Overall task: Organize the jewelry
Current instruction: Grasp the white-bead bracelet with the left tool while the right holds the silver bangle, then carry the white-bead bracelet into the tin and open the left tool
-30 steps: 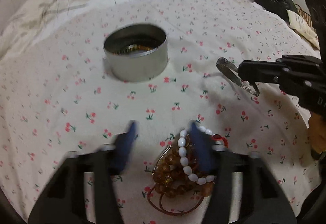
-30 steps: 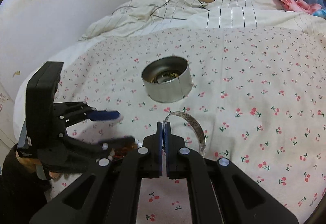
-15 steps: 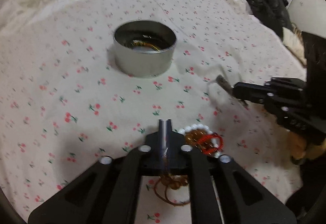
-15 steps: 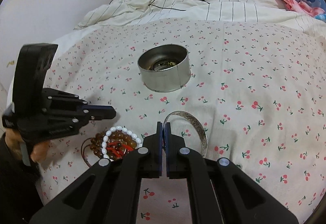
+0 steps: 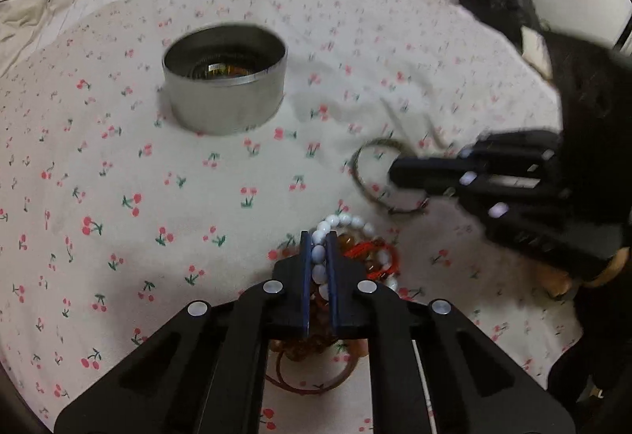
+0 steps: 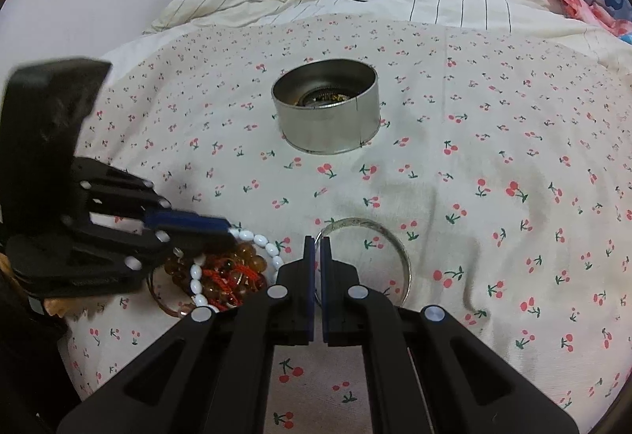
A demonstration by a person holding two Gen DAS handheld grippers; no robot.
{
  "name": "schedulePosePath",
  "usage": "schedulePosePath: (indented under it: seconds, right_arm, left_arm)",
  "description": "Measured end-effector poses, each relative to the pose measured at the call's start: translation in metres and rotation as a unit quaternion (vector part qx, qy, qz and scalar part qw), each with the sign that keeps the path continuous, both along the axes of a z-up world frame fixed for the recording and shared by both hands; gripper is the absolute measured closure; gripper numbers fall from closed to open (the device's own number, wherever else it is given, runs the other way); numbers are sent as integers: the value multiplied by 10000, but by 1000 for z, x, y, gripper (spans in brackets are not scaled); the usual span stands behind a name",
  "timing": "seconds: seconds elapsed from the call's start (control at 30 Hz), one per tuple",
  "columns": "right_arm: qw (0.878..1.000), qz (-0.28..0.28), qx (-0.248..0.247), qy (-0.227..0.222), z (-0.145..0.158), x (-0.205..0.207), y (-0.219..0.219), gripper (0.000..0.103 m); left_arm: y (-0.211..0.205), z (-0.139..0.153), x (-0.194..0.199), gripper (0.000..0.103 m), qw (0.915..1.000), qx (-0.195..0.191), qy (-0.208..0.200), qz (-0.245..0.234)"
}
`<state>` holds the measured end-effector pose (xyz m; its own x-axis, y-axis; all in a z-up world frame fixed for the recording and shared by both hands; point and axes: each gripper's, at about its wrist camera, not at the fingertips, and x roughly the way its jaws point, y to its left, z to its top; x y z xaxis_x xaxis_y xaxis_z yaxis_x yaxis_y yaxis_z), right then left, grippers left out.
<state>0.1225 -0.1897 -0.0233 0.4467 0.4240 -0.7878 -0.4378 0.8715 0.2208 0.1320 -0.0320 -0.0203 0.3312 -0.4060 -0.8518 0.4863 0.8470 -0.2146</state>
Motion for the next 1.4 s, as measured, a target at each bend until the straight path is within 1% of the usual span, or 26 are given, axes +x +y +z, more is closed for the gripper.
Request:
schedulePosePath:
  seconds: [0.17,0.27,0.3,0.37,0.4,0.53,0.57,0.6,0.67,0.7,0.73,0.8,0.83,0.87,0.9,0.93,0.97,1.0,1.03,1.1,1.23,1.27,1.37,1.4]
  right_arm:
    - [9999,24,-94,69,-4,1,1,100]
    - [9995,90,-289,126,-9,1,5,100]
    - [9989,118,-450,94,-11,0,9,100]
    - [9971,181,-739,27,-18,-2,15,100]
    - [9966,197,-797,9,-20,-2,17,100]
    - [9973,131,-722,-79,-18,0,14,100]
    - [9977,89,-667,-122,-15,0,11,101]
    - [9981,71,-592,-127,-13,0,9,100]
    - [9992,136,-370,-83,-8,1,5,100]
    - [9993,180,-334,-30,-8,1,6,100]
    - [9991,229,-367,-3,-9,1,7,97]
    - [9980,192,-581,-127,-12,-3,12,38]
    - [9970,240,-708,-179,-14,-5,17,36]
    - [9960,364,-811,-125,-18,-6,22,45]
    - [9948,403,-926,-98,-22,-6,26,61]
    - [9943,421,-975,-117,-24,-7,28,63]
    - [9941,455,-974,-111,-24,-7,29,78]
    - [9942,438,-970,-122,-23,-7,28,96]
    - [9947,391,-937,-149,-20,-6,26,97]
    - [9971,269,-691,-156,-14,-5,18,98]
    - [9996,-3,132,-238,6,0,-4,98]
    - [9986,-79,443,-278,13,1,-12,98]
    - [9931,-202,1093,-382,28,1,-25,100]
    - [9888,-245,1404,-449,35,1,-31,100]
  left_arm:
    - [14,9,6,96,9992,-230,-120,316]
    - [24,19,9,96,9967,-613,-220,479]
    - [28,21,11,96,9958,-696,-245,533]
    - [37,26,14,96,9925,-968,-286,696]
    - [42,28,15,96,9906,-1090,-288,770]
    - [58,32,20,96,9823,-1553,-241,1020]
    - [62,32,21,96,9810,-1572,-251,1107]
    - [63,32,22,96,9811,-1502,-276,1189]
    - [69,26,27,96,9801,-1428,-145,1369]
    - [72,23,29,96,9797,-1383,-90,1449]
    - [74,20,31,96,9797,-1236,-62,1575]
    - [74,15,34,96,9809,-1082,26,1619]
    - [73,13,35,96,9812,-1014,49,1641]
    - [72,10,36,96,9815,-955,87,1657]
    - [71,7,38,96,9818,-886,146,1674]
    - [71,4,39,96,9818,-834,186,1697]
    - [72,1,40,96,9815,-767,240,1737]
    - [72,-2,41,96,9811,-743,280,1766]
    - [75,-2,39,96,9807,-757,283,1778]
    - [76,2,37,96,9806,-797,183,1784]
    - [77,11,34,96,9794,-959,-6,1776]
    - [78,13,33,96,9790,-1011,-33,1771]
    - [76,21,31,96,9798,-1079,-122,1682]
    - [73,24,30,96,9808,-1068,-171,1625]
